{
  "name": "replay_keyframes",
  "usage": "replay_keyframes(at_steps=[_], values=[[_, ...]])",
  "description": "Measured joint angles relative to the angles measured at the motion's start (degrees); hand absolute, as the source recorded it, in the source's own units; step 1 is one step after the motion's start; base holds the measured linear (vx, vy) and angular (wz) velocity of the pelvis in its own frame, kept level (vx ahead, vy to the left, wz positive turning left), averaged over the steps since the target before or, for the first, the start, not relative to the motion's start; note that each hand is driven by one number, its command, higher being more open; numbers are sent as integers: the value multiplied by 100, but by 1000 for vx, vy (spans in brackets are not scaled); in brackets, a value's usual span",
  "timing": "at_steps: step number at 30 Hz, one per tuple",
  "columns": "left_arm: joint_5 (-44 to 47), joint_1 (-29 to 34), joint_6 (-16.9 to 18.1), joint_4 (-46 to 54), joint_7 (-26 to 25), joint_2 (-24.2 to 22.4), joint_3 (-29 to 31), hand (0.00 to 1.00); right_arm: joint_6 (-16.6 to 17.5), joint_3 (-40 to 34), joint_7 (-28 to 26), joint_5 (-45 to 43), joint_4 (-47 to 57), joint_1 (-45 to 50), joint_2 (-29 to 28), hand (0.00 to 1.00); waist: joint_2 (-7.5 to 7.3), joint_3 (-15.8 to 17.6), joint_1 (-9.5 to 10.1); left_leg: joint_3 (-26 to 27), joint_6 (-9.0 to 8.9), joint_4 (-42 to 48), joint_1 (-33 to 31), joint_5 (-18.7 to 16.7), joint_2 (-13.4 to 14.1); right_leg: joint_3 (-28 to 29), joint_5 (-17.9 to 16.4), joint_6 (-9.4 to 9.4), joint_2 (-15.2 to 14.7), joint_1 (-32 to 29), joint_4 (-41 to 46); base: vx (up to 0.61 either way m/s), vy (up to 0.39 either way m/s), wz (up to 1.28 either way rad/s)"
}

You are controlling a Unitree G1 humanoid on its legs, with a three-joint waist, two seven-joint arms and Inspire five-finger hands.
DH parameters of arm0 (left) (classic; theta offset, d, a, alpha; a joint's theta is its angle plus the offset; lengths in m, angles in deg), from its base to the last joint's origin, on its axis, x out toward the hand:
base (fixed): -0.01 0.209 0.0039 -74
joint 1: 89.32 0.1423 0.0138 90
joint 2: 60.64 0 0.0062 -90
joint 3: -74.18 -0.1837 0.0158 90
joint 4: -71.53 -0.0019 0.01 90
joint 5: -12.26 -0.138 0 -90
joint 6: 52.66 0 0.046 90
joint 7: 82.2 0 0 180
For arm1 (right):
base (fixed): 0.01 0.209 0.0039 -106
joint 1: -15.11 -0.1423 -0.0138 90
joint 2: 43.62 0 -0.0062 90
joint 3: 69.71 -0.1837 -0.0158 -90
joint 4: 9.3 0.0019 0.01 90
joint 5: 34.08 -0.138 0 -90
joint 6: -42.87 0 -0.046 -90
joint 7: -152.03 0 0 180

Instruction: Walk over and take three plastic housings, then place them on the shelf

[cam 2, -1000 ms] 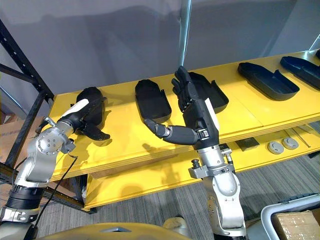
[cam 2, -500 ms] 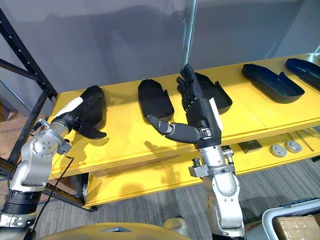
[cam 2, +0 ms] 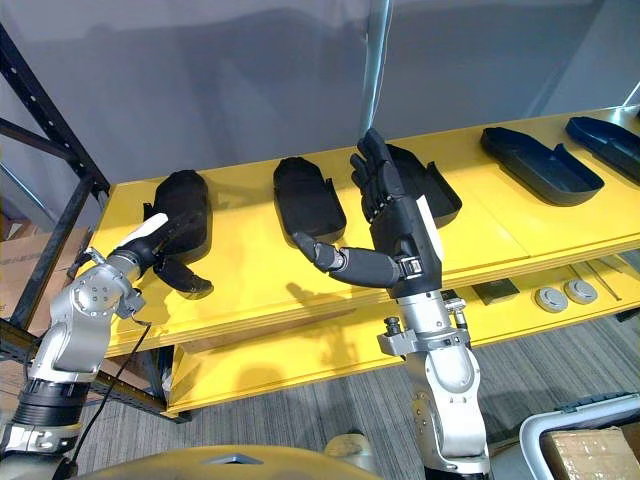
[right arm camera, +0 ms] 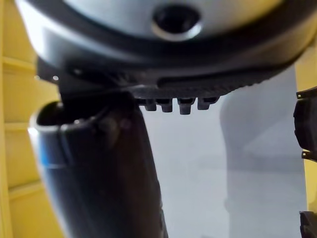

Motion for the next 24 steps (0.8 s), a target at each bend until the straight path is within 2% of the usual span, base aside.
replay_keyframes(at_steps=[14, 17, 24], values=[[13, -4, -48, -15, 562, 94, -37, 100, 1, 65, -42, -12, 37, -79, 1, 100, 35, -23, 13, 9, -1, 1, 1, 0, 5, -7, 2, 1, -1, 12, 1, 0, 0, 0], [23, -5, -41, 34, 597, 237, -36, 100, 1, 65, -41, -12, 38, -79, 1, 100, 44, -29, 12, 9, -1, 2, 1, 0, 5, -9, 2, 1, -2, 15, 2, 0, 0, 0], [32, -18, 52, 37, 607, 254, -34, 100, 1, 64, -63, -13, 39, -79, 3, 100, 98, -64, 61, 9, -2, 1, -2, -1, 6, -17, 2, 2, -4, 16, 3, 0, 0, 0]])
